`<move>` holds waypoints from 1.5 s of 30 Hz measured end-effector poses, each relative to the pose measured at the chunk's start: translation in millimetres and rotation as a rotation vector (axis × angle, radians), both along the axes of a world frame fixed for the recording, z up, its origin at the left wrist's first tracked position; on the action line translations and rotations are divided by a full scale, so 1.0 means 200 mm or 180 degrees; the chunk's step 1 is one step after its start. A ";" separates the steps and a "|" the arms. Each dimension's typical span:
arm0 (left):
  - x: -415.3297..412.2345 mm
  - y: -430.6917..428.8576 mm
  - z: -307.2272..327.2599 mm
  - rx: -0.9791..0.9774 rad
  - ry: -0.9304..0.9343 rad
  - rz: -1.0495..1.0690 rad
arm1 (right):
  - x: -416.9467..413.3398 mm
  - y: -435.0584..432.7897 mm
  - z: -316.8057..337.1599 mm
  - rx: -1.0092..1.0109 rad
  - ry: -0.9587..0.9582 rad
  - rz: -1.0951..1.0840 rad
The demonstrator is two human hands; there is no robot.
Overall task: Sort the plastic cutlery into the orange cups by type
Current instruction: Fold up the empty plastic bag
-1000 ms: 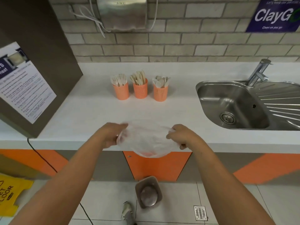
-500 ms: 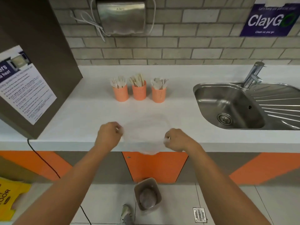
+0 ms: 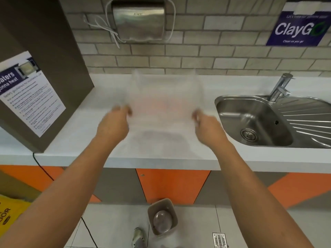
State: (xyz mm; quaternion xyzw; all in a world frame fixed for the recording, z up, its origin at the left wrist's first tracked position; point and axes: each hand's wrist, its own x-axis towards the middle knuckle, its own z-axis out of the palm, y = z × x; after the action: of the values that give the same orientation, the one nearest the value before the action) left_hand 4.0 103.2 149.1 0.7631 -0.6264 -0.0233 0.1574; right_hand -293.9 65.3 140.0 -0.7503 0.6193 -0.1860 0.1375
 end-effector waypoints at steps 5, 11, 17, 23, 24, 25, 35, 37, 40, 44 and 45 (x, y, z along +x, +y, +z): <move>0.05 0.09 -0.19 0.1597 0.0869 0.0248 | -0.11 0.05 -0.17 0.2359 0.0083 0.0237; 0.04 0.07 0.09 0.1297 0.2149 0.0127 | -0.13 -0.01 0.07 0.2051 -0.1901 0.0154; -0.09 0.06 0.41 -0.0513 0.4124 -0.0032 | -0.07 -0.08 0.36 0.0872 -0.4257 -0.0076; -0.17 0.04 0.39 -0.0963 0.4927 0.0241 | 0.00 0.02 0.26 0.1719 -0.4686 0.0820; -0.18 0.04 0.39 -0.0874 0.4951 0.0289 | 0.02 0.04 0.22 0.1617 -0.4437 0.0792; -0.18 0.03 0.37 -0.0804 0.4915 0.0343 | 0.03 0.05 0.18 0.1472 -0.4161 0.0762; -0.09 0.01 0.25 0.0179 0.4624 -0.0391 | 0.07 0.02 -0.03 0.1299 -0.3855 -0.0146; -0.14 0.03 0.18 0.0358 0.4069 -0.0567 | 0.08 0.00 -0.03 0.1320 -0.3894 -0.0251; -0.16 0.02 0.10 -0.0094 0.3776 -0.0399 | 0.08 -0.03 -0.05 0.1153 -0.3921 -0.0743; -0.12 0.02 0.04 0.0203 0.3858 -0.0661 | 0.04 -0.09 -0.08 0.0822 -0.3898 -0.1416; -0.11 0.02 0.04 0.0439 0.3962 -0.0726 | 0.03 -0.10 -0.09 0.0753 -0.3827 -0.1381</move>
State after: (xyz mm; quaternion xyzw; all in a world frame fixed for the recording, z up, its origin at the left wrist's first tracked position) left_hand -18.2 108.0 156.9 0.5435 -0.4921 -0.5194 0.4390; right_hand -288.1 45.1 122.3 -0.3530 0.5880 -0.5277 0.5012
